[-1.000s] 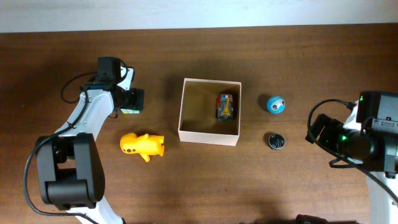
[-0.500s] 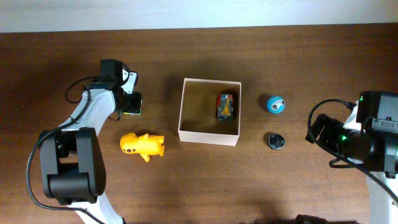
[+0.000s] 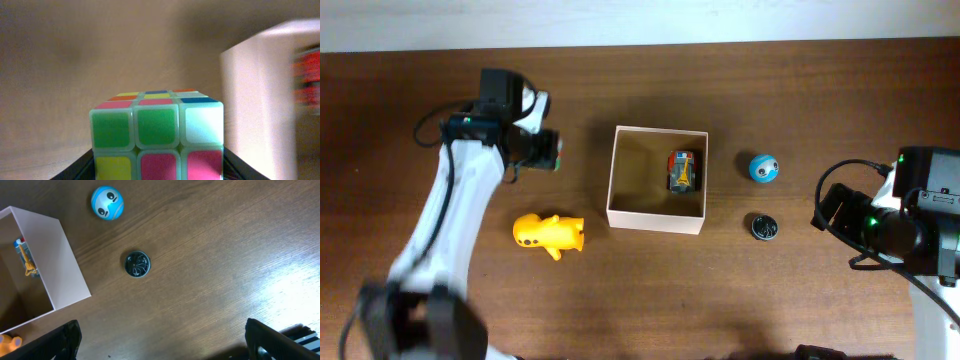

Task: Pack container
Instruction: 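Grasp the Rubik's cube with the left gripper, then lower the cube into the box beside the truck and release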

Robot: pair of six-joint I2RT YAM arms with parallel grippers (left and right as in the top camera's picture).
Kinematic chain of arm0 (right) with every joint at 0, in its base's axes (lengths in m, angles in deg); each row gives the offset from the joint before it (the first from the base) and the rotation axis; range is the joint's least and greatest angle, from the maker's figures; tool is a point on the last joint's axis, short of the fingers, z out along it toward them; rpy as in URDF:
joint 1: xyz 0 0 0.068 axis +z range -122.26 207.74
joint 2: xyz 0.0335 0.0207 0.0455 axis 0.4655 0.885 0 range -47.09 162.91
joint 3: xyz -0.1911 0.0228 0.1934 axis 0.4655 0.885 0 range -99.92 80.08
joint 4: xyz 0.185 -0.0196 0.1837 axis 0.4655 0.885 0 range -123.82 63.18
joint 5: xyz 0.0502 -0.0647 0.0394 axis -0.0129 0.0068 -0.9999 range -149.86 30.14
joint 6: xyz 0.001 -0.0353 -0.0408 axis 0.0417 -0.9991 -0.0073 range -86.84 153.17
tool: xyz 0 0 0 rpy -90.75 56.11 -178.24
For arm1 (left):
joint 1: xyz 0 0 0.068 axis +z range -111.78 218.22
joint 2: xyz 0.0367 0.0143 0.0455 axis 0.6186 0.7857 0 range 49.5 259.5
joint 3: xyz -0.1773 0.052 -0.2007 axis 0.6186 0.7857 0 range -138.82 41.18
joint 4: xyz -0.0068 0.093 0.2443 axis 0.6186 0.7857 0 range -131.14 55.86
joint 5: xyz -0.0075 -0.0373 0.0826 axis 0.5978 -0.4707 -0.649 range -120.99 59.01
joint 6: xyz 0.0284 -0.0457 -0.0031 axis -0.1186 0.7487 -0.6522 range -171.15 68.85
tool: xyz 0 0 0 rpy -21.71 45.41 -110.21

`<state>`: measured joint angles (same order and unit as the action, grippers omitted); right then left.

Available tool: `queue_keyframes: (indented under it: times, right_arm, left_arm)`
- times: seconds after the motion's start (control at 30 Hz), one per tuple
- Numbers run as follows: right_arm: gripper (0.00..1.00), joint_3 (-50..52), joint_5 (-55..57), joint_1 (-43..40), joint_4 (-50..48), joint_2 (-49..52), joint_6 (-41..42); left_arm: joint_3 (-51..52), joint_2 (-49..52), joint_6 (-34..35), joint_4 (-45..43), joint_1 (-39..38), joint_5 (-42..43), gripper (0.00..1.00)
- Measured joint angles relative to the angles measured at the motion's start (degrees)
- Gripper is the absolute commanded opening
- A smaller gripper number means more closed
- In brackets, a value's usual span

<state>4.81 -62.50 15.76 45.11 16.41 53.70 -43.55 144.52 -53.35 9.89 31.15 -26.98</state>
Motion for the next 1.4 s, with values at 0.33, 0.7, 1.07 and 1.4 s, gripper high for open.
queue_keyframes:
  times: [0.33, 0.7, 1.07, 1.4]
  right_arm:
    - [0.99, 0.0, 0.0, 0.0, 0.3, 0.0, 0.0]
    - [0.99, 0.0, 0.0, 0.0, 0.3, 0.1, 0.0]
    - [0.99, 0.0, 0.0, 0.0, 0.3, 0.1, 0.0]
    - [0.99, 0.0, 0.0, 0.0, 0.3, 0.1, 0.0]
  left_arm:
    - [-1.9, -9.4, 13.2, -1.7, -21.3, -2.9, 0.37]
    - [-0.5, 14.3, 23.1, -13.0, -25.4, -6.8, 0.39]
    - [-0.2, 18.7, 24.3, -16.9, -25.3, -14.8, 0.53]
    - [-2.2, 18.7, 24.4, -12.7, -25.4, -16.3, 0.99]
